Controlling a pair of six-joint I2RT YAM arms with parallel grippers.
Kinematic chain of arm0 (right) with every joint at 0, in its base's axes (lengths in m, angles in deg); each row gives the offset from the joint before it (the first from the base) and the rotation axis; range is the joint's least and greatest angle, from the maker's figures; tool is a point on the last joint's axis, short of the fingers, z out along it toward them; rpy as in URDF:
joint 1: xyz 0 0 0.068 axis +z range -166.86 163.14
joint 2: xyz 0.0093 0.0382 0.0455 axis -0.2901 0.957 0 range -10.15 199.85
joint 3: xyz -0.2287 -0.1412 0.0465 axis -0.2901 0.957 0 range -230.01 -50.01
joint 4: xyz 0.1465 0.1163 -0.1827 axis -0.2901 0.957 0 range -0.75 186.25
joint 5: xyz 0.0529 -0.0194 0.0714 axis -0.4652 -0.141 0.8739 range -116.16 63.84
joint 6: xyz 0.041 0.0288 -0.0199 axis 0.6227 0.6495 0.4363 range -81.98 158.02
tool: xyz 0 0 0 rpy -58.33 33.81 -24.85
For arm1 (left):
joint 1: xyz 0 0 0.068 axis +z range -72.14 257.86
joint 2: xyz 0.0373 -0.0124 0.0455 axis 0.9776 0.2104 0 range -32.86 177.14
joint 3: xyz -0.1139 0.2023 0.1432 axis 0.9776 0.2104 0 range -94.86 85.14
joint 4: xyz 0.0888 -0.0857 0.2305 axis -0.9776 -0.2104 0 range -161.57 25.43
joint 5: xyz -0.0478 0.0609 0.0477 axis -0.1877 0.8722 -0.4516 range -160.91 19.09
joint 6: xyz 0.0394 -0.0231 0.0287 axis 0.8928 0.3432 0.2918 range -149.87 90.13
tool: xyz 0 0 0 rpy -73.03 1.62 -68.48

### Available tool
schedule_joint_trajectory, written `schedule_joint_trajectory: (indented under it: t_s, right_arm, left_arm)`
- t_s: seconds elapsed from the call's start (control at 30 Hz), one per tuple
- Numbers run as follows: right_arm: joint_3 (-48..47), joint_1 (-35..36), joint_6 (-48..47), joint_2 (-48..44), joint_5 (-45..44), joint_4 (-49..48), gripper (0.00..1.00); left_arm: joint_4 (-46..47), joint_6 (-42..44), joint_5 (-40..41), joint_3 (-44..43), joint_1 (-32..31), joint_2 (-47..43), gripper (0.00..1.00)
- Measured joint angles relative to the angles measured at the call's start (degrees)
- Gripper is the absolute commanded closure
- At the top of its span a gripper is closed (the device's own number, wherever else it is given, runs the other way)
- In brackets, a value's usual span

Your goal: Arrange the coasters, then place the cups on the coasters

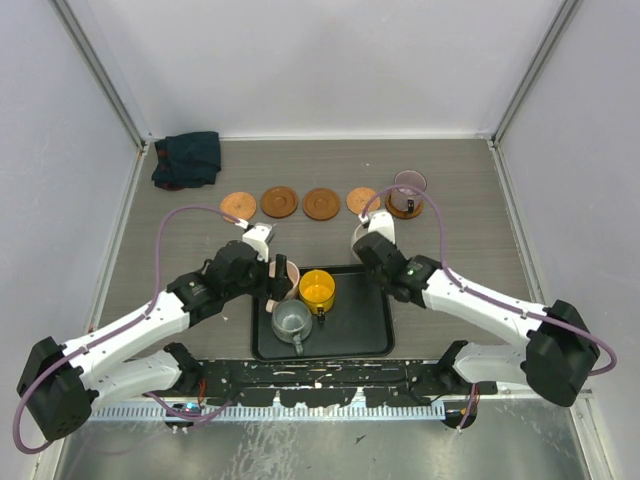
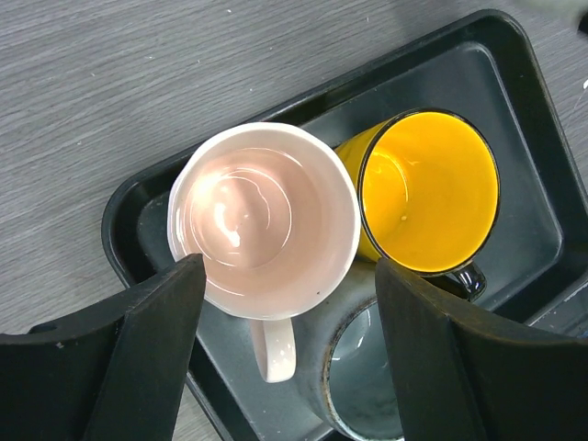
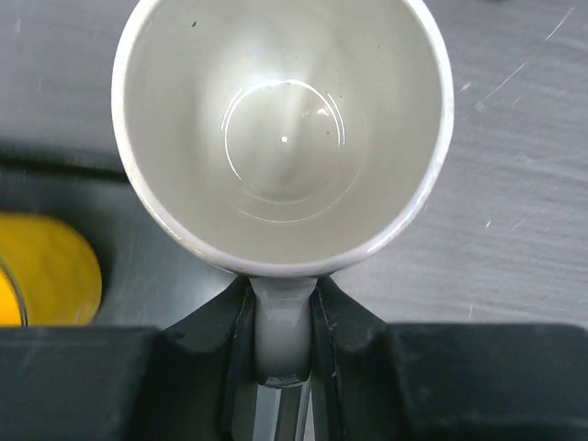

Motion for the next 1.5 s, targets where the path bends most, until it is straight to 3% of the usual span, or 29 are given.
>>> schedule_joint_trajectory:
  t_s: [0.2, 0.7, 1.5]
  right_arm:
    - [-5.88, -9.31, -5.92, 6.32, 2.38, -7.74, 0.99]
    - [-15.87, -19.80, -12.98, 22.58, 10.69, -16.83, 0.99]
    - [-27.43, -23.19, -16.26, 39.78, 13.60, -18.84, 0.99]
  left_arm:
    - [0.44, 0.02, 0.04, 0.00, 0.00, 0.72, 0.24]
    - [2.38, 0.11, 1.07, -0.20, 0.00, 3.10, 0.23]
    - [2.67, 0.35, 2.23, -0.37, 0.33, 3.74, 0.22]
